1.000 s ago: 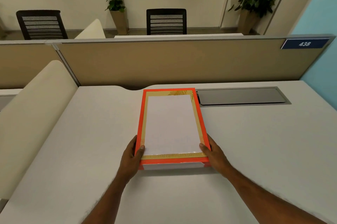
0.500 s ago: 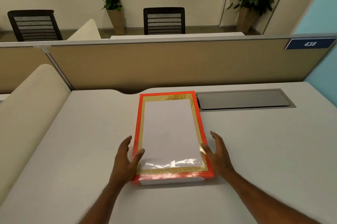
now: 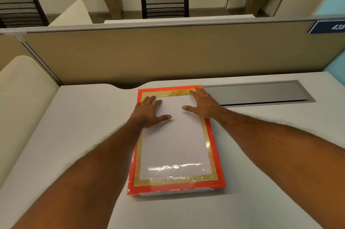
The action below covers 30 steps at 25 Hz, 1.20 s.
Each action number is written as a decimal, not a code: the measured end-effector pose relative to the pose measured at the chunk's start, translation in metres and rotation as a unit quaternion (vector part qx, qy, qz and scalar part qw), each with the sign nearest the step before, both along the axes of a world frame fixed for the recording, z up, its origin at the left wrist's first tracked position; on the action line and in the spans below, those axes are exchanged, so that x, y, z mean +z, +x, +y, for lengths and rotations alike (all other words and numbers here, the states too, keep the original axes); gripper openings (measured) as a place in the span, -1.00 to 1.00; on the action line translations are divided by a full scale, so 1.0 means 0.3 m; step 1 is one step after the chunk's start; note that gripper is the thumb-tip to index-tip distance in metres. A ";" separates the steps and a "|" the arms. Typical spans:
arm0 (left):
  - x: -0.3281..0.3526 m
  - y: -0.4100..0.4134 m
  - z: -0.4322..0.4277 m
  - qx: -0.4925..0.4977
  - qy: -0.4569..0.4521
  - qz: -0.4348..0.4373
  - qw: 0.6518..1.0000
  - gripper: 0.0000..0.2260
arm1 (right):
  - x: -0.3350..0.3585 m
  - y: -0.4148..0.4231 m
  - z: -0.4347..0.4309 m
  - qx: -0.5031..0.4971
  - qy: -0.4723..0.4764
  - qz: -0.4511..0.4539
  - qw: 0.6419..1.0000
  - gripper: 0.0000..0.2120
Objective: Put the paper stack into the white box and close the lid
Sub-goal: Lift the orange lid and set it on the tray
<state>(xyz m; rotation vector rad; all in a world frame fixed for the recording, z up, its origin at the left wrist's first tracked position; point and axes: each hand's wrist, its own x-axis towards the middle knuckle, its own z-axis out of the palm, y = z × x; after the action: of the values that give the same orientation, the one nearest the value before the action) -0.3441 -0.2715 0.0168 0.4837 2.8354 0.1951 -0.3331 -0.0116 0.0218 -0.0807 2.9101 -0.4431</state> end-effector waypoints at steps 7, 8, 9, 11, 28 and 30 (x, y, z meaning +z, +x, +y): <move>-0.020 -0.015 -0.005 -0.006 -0.002 0.038 0.999 -0.16 | -0.039 -0.020 0.012 0.010 0.022 -0.029 0.999 -0.08; -0.015 -0.010 -0.004 -0.008 -0.005 0.031 0.999 -0.16 | -0.031 -0.021 0.011 0.012 0.026 -0.033 0.999 -0.08; -0.010 -0.004 -0.004 -0.009 -0.008 0.023 1.000 -0.16 | -0.022 -0.019 0.009 0.015 0.033 -0.034 0.999 -0.10; -0.003 0.027 -0.009 -0.007 -0.006 0.012 1.000 -0.17 | -0.011 0.008 0.002 0.012 0.028 -0.026 0.999 -0.15; -0.078 0.456 -0.089 0.007 0.112 0.081 0.990 -0.38 | -0.119 0.494 -0.087 -0.013 -0.007 0.063 0.998 -0.28; -0.079 0.497 -0.093 0.008 0.125 0.083 0.989 -0.39 | -0.119 0.521 -0.087 -0.012 -0.006 0.064 0.998 -0.27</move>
<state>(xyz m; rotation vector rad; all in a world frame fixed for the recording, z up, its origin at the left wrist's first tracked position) -0.1951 -0.2995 -0.0069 0.5508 2.9923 0.5416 -0.1768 -0.0377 -0.0139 -0.0777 3.0378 -0.4762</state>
